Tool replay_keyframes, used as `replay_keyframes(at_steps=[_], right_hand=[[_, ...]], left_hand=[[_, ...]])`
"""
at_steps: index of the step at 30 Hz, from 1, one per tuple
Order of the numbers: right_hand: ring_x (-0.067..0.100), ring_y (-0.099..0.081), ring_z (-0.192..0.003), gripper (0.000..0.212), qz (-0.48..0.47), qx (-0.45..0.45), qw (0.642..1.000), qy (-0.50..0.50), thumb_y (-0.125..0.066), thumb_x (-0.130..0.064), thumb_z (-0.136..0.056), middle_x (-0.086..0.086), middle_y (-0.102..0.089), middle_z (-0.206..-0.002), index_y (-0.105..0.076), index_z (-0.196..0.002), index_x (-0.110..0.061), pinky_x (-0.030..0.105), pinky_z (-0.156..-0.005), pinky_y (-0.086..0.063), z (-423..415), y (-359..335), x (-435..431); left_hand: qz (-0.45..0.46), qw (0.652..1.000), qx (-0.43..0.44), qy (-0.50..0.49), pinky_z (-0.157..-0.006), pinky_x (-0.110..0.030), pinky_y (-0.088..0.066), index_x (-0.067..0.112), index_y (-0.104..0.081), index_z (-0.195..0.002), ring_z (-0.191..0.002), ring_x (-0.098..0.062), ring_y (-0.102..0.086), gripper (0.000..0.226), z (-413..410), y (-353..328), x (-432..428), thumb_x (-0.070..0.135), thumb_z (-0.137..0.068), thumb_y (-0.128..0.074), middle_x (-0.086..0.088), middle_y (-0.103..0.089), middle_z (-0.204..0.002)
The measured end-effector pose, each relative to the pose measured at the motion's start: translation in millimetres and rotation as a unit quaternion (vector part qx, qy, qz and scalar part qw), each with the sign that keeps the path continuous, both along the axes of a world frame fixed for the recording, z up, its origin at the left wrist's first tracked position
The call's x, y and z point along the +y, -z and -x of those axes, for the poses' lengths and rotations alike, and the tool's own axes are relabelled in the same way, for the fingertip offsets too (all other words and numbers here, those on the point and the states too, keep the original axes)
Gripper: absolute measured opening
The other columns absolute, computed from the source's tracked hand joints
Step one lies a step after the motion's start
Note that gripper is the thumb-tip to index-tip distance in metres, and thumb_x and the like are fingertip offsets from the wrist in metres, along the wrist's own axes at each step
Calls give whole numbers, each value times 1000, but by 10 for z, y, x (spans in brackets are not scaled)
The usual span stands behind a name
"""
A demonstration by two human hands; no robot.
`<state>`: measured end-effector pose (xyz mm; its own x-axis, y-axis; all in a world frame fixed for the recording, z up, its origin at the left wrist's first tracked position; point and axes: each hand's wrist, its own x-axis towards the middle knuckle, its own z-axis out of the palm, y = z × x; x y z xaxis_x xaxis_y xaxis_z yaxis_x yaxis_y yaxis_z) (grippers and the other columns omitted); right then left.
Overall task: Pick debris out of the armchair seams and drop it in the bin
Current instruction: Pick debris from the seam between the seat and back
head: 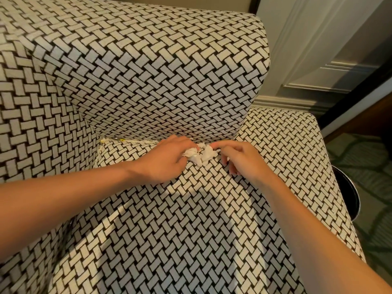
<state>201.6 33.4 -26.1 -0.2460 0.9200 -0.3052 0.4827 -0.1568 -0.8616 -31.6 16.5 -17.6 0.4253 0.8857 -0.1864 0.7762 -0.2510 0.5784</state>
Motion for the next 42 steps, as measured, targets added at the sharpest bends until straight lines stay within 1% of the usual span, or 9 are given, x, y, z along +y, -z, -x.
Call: replay_keyframes(at_steps=[3, 8, 13, 16, 19, 26, 31, 36, 42], right_hand=[[17, -65, -69, 15, -66, -96, 993, -5, -60, -49, -95, -18, -74, -84, -73, -103, -50, 39, -69, -56, 84, 66, -63], [3, -57, -60, 20, -193, -201, 960, 35, -65, -62, -85, -19, -63, -70, -72, -91, -45, 23, -53, -43, 307, 206, -163], [4, -57, -57, 28, -239, -192, 949, 71, -58, -64, -87, -12, -59, -67, -61, -97, -38, 25, -54, -47, 383, 277, -260], [6, -55, -71, 17, -239, -126, 955, 124, -48, -47, -93, -12, -60, -75, -60, -97, -36, 35, -68, -52, 363, 308, -242], [9, -44, -99, 20, -269, -182, 933, 157, -49, -30, -95, -14, -60, -97, -67, -105, -28, 34, -97, -39, 323, 375, -198], [20, -32, -100, 48, -217, -369, 897, 108, -38, -49, -96, 0, -46, -100, -69, -121, -23, 43, -97, -31, 419, 332, -122], [29, -34, -107, 70, -109, -454, 880, 86, -30, -73, -89, 6, -37, -103, -72, -107, -21, 47, -96, -28, 629, 224, 22], [32, -35, -115, 64, -48, -459, 878, 123, -41, -74, -87, 8, -47, -117, -71, -89, -18, 48, -98, -28, 717, 234, 150], [28, -36, -115, 46, -79, -400, 898, 165, -50, -72, -90, 1, -47, -113, -75, -103, -36, 46, -99, -27, 681, 291, 126]], left_hand=[[3, 1000, -6, -12, -107, -30, -36, 27, -48, -140, -117, -3, -36, 41, -24, -8, -10, 18, -99, -52, 15, -47, -124], [13, 999, 41, 19, -113, -34, -33, 27, -27, -154, -128, -7, -29, 66, -51, -2, -36, 35, -96, -59, 8, -36, -144], [-16, 997, 61, 51, -102, -31, -41, 30, -48, -127, -118, -7, -36, 39, -55, 7, -62, 49, -95, -56, 11, -38, -132], [-60, 993, 84, 56, -94, -27, -46, 25, -50, -112, -105, -6, -43, 21, -45, -15, -90, 42, -99, -50, 11, -41, -118], [-70, 991, 100, 60, -87, -30, -51, 24, -46, -101, -95, -9, -46, 5, -41, -44, -81, 29, -99, -45, 9, -44, -104], [7, 995, 101, 24, -68, -43, -56, 31, -36, -112, -73, -15, -61, 24, -31, -91, -86, 25, -93, -48, 5, -61, -82], [-40, 995, 93, 26, -91, -36, -51, 26, -40, -127, -99, -13, -55, 32, -23, -27, -72, 33, -96, -47, 6, -55, -114], [-73, 990, 113, 47, -98, -29, -35, 24, -39, -137, -108, -10, -36, 41, -4, 53, -46, 35, -98, -44, 9, -35, -117], [-73, 988, 131, 45, -97, -32, -33, 25, -35, -138, -106, -12, -30, 43, 3, 95, -56, 36, -97, -41, 8, -29, -117]])
